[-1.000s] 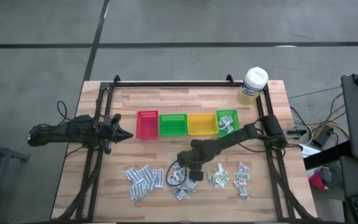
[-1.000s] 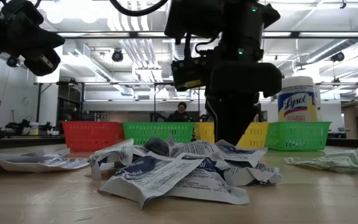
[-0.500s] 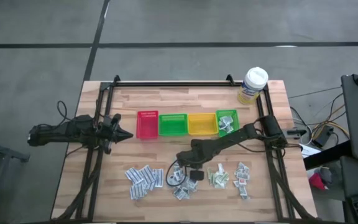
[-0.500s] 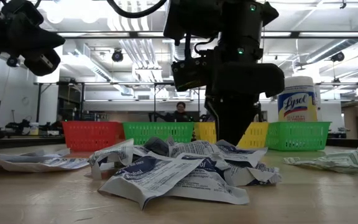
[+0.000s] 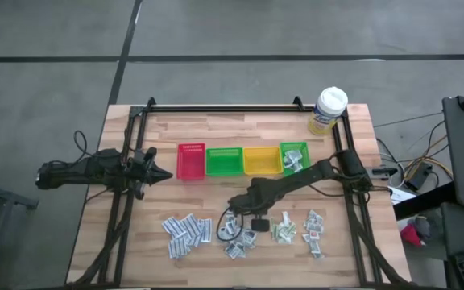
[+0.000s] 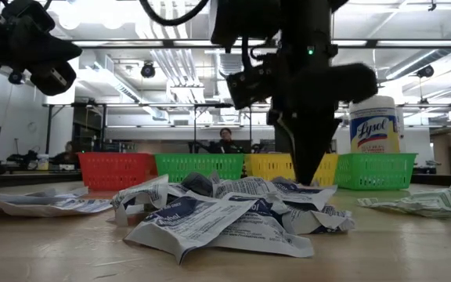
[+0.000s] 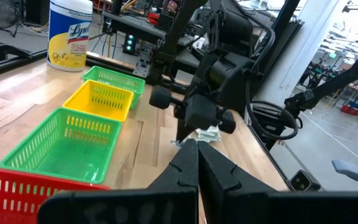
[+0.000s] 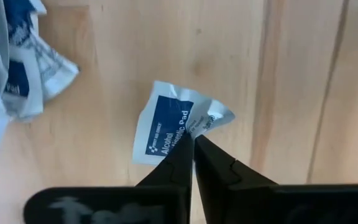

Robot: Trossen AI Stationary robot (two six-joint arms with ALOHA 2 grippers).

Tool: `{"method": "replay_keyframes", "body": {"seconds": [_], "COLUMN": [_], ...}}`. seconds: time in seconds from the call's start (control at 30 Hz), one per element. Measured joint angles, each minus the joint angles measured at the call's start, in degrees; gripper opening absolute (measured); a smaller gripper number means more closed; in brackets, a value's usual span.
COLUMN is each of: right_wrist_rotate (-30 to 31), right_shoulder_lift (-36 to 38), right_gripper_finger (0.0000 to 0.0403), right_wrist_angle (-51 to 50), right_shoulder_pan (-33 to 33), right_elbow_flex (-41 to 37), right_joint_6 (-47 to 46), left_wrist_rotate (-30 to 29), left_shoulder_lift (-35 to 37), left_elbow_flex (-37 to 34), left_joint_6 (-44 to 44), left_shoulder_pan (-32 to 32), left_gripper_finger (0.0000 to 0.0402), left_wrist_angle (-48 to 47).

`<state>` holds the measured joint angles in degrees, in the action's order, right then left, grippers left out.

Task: Pick & Place First Aid Supplies
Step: Put the blue alcohol pad into the right green bin

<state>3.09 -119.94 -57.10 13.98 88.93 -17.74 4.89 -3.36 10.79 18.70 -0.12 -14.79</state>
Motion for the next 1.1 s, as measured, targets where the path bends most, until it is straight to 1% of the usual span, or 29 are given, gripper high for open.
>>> {"method": "replay_keyframes", "body": {"seconds": [0.2,0.3,0.43,0.7,0.93,1.1], "right_wrist_rotate": [0.23,2.37,6.07,16.22,22.16,22.58], "right_shoulder_lift": [3.16,5.30,8.78,15.12,19.65,22.11], "right_gripper_finger": [0.0009,0.0009,0.0009,0.0008,0.0008,0.0008], "right_wrist_angle": [-4.92,-9.25,-16.11,-28.24,-31.23,-31.42], "right_shoulder_pan": [0.00,0.00,0.00,0.00,-0.12,-1.36], "right_elbow_flex": [1.36,1.62,1.61,1.49,0.08,-2.44], "right_joint_6": [-1.04,-3.15,-8.05,-18.62,-24.52,-26.85], "left_wrist_rotate": [0.01,0.00,0.01,0.00,0.00,0.00], "left_shoulder_lift": [-0.01,-0.02,-0.02,-0.02,-0.02,-0.07], "left_elbow_flex": [0.00,0.02,0.00,0.00,0.02,0.01], "left_joint_6": [0.00,0.00,0.00,0.00,0.00,0.00], "left_shoulder_pan": [0.00,0.00,0.00,-0.01,0.00,-0.02], "left_gripper_finger": [0.0000,0.0000,0.0000,0.0000,0.0000,0.0000], "left_wrist_angle": [0.01,0.02,0.01,0.00,-0.06,-0.23]}}
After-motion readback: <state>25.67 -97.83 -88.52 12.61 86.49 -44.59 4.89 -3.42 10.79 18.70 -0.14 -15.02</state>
